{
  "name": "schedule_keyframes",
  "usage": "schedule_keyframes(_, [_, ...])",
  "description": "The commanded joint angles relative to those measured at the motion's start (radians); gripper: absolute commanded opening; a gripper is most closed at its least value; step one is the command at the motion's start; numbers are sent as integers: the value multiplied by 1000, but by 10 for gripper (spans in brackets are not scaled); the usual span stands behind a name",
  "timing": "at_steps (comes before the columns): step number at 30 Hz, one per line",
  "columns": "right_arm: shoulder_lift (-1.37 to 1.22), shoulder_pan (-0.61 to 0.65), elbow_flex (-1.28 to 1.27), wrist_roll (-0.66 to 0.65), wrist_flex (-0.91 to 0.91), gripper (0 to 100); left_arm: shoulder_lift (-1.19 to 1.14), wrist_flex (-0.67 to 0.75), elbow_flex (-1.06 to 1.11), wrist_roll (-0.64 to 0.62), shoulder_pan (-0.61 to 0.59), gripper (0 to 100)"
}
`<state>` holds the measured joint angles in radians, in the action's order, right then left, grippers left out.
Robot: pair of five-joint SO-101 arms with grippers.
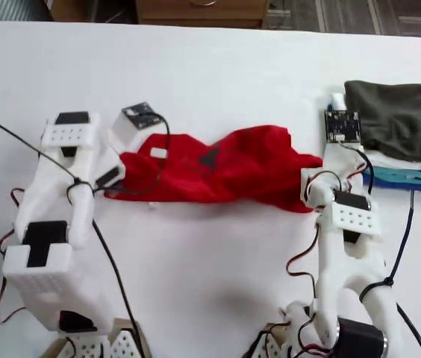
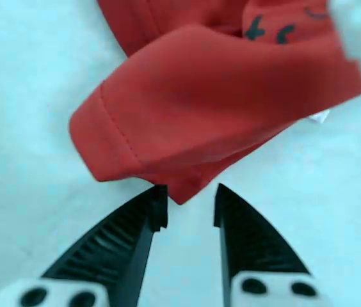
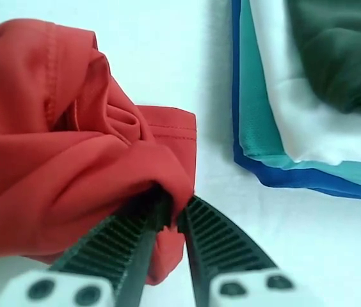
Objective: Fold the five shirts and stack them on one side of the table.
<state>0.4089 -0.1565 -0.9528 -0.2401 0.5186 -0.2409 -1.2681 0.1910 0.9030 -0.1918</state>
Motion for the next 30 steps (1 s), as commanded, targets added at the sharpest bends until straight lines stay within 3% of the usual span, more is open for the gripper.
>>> schedule_keyframes(1, [1,4,9,8,-15,20,6,-5,13,0,-9,221])
schedule_keyframes(10, [1,4,9,8,-13,20,-210,52,-102,-11,-9,211])
schedule_keyframes(20, [1,4,9,8,-15,20,-262,-114,-334,-44,-11,210])
schedule_keyframes(30, [1,4,9,8,-15,20,-307,-98,-349,-43,-21,210])
